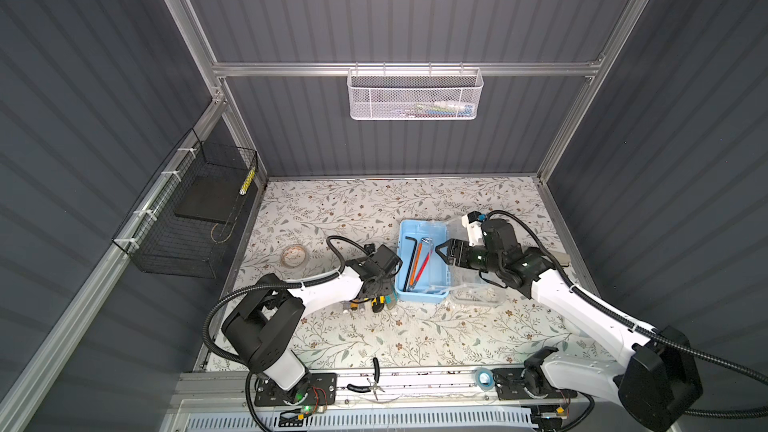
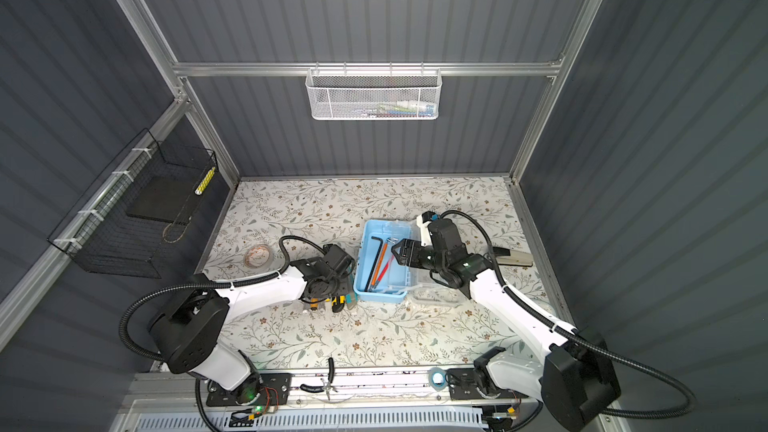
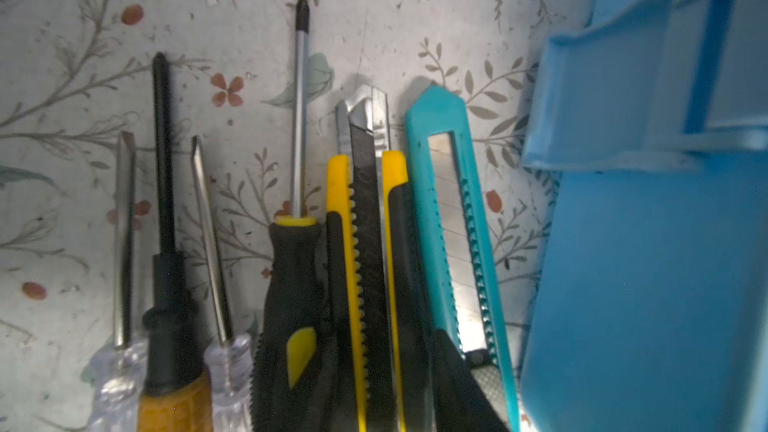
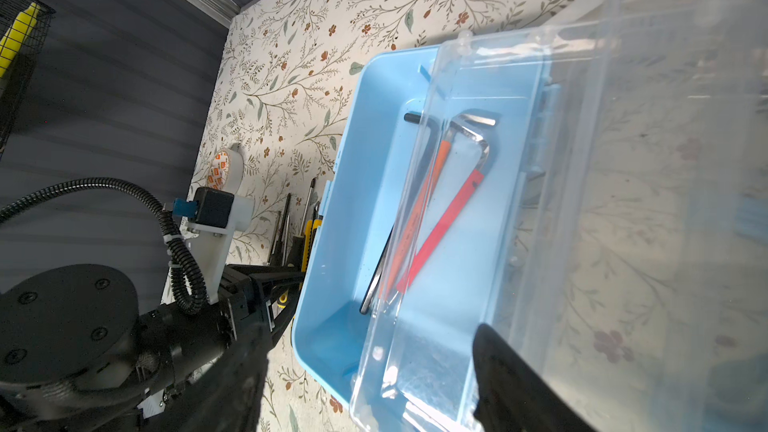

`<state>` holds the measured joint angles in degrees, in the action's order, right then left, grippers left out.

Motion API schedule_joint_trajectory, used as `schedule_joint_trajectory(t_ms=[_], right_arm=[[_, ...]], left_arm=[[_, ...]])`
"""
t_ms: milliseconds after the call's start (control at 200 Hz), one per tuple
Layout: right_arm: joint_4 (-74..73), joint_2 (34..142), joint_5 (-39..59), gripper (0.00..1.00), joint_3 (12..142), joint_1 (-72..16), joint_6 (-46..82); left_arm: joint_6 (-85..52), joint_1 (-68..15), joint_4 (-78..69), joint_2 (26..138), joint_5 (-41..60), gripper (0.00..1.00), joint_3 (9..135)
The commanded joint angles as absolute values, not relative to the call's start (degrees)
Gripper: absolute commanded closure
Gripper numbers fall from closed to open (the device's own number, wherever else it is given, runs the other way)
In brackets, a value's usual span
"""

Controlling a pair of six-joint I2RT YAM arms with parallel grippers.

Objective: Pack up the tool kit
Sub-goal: 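Move the left gripper back over the yellow utility knife, then close the left gripper on the yellow utility knife and lift it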

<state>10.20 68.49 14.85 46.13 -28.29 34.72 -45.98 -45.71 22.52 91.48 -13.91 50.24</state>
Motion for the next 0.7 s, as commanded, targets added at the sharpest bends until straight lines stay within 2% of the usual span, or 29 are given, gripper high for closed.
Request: schedule_joint_trajectory(t_ms=[0, 695], right_arm=[[8.96, 69.03, 15.55, 0.22, 45.53, -28.56, 35.03], [7.01, 71.98, 15.19, 0.22, 44.88, -28.48, 35.51]], left_arm=[[-47.37, -46.05, 22.61, 93.55, -13.23, 0.61, 48.53], [-45.79, -46.05, 25.35, 99.55, -15.37, 0.61, 51.98]])
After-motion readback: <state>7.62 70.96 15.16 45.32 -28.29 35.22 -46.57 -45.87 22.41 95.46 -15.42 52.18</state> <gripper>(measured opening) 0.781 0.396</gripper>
